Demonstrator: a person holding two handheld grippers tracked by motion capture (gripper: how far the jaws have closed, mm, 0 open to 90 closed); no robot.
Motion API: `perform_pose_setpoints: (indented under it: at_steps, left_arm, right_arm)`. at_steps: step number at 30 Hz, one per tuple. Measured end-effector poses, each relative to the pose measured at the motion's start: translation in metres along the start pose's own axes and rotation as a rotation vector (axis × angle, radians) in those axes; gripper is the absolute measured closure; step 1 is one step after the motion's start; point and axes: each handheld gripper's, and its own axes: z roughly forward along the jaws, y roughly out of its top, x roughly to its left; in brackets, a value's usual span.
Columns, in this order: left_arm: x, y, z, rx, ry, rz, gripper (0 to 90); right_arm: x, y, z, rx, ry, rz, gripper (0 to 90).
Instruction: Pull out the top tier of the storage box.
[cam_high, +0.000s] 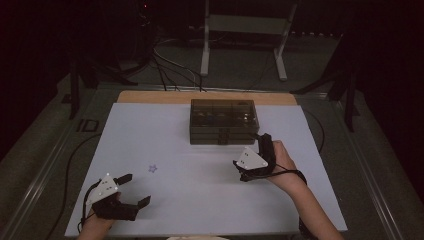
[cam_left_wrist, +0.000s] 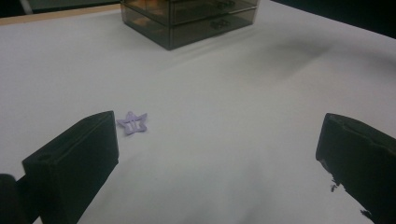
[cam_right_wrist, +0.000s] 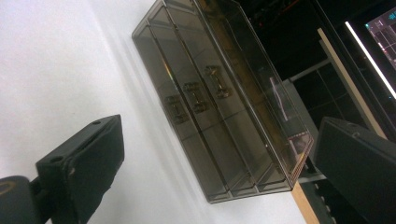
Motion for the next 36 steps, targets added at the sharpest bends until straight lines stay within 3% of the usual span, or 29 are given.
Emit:
perform_pose_setpoints:
  at_steps: [5, 15, 28, 30, 36]
  left_arm:
    - [0.000, 0.000, 0.000, 0.001, -0.001, -0.001, 0.1]
    - [0.000, 0.000, 0.001, 0.004, -0.001, 0.004, 0.1]
    - [0.000, 0.000, 0.000, 0.001, -0.002, 0.004, 0.0]
    - [0.000, 0.000, 0.000, 0.003, -0.003, 0.003, 0.1]
    - [0.000, 0.000, 0.000, 0.000, -0.003, 0.000, 0.1]
  right_arm:
    - [0.003, 0.002, 0.007, 0.019, -0.006, -0.015, 2.2]
    - [0.012, 0.010, 0.020, 0.069, -0.035, -0.116, 3.8]
    - [0.020, 0.018, 0.037, 0.142, -0.065, -0.197, 5.3]
    - [0.023, 0.020, 0.040, 0.162, -0.076, -0.237, 5.3]
    - [0.026, 0.025, 0.047, 0.192, -0.096, -0.290, 5.4]
